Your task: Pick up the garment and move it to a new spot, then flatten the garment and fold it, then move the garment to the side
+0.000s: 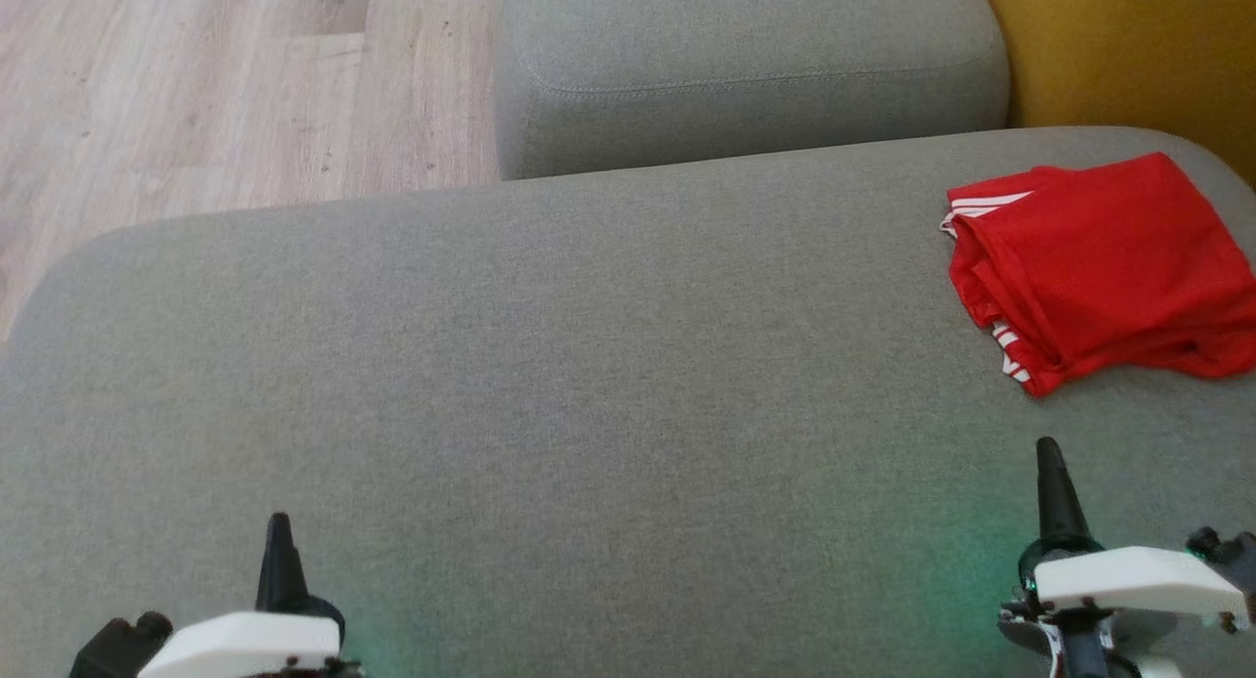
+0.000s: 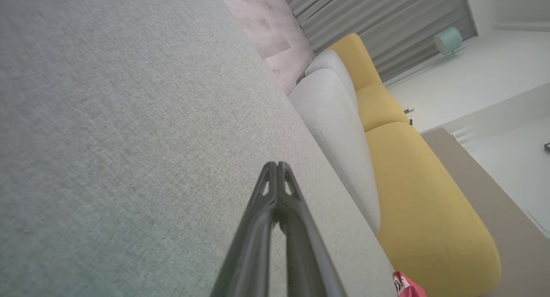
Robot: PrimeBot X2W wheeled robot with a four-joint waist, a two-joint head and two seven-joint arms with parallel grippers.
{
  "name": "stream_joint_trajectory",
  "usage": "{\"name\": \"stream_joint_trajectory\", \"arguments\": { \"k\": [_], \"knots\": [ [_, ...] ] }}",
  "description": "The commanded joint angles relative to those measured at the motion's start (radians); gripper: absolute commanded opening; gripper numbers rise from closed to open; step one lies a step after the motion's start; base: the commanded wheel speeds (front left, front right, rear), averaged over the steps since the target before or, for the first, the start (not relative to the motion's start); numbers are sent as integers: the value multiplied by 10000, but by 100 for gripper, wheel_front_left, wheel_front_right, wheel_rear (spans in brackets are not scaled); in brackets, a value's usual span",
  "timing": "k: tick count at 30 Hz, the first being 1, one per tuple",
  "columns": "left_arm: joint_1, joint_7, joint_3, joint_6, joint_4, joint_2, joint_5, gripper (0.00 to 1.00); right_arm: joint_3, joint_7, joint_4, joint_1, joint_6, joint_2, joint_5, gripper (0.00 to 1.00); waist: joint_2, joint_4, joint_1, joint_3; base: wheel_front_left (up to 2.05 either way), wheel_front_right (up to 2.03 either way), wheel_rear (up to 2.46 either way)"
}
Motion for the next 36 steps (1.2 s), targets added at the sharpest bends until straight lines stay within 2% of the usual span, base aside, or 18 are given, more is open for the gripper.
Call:
{"name": "stream_joint_trajectory", "arguments": {
  "k": [1, 36],
  "knots": [
    [-613, 52, 297, -96, -298, 47, -252, 0, 48, 93, -388, -588, 51, -182, 292, 0, 0, 5, 0, 8, 0, 0, 0],
    [-1368, 1095, 1159, -695, -300, 30, -4101, 0, -684, 1112, -547, -1142, 73, -166, 4459, 0, 0, 142, 0, 257, 0, 0, 0]
  ]
}}
